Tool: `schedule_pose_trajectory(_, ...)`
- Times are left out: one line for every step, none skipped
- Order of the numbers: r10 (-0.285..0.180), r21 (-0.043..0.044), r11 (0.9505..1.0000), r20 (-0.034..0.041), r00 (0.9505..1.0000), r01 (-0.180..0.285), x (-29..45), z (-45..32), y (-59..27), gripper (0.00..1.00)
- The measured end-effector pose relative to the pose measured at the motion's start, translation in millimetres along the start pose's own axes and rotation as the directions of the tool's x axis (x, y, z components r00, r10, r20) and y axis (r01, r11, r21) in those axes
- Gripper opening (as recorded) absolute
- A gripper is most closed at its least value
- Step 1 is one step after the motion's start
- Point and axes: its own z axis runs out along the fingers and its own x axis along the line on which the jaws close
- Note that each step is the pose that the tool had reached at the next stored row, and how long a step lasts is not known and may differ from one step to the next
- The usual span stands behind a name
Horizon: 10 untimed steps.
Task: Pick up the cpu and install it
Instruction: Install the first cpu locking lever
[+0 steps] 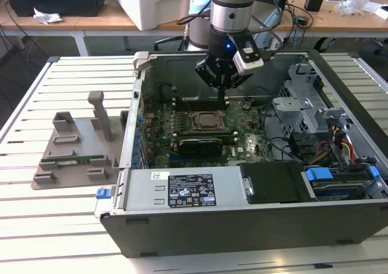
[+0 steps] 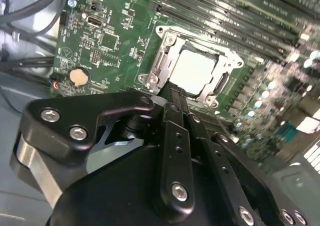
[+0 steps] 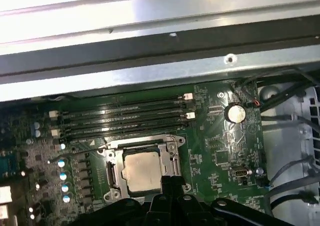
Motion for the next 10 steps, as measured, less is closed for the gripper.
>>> schedule_pose_trajectory(-0.023,0.0037,0.9997,0.0007,0.9997,0.023,0.0,0.0,0.0,0.11)
schedule_pose_trajectory(-0.071,0.0186,0.9973,0.0025,0.9975,0.071,0.0,0.0,0.0,0.11)
schedule_pose_trajectory(-0.091,0.0271,0.9955,0.0031,0.9958,0.091,0.0,0.0,0.0,0.11)
schedule_pose_trajectory(-0.11,0.0347,0.9934,0.0036,0.9939,0.11,0.0,0.0,0.0,0.11)
schedule_pose_trajectory(-0.135,0.0444,0.9898,0.004,0.9908,0.135,0.0,0.0,0.0,0.11)
schedule_pose_trajectory(-0.151,0.0514,0.9872,0.004,0.9885,0.151,0.0,0.0,0.0,0.11)
schedule_pose_trajectory(-0.166,0.0594,0.9844,0.004,0.9861,0.165,0.0,0.0,0.0,0.11)
schedule_pose_trajectory(-0.18,0.0688,0.9814,0.0037,0.9837,0.179,0.0,0.0,0.0,0.11)
schedule_pose_trajectory(-0.187,0.077,0.9795,0.0032,0.9824,0.186,0.0,0.0,0.0,0.11)
schedule_pose_trajectory(-0.2,0.0833,0.9764,0.003,0.9797,0.199,0.0,0.0,0.0,0.11)
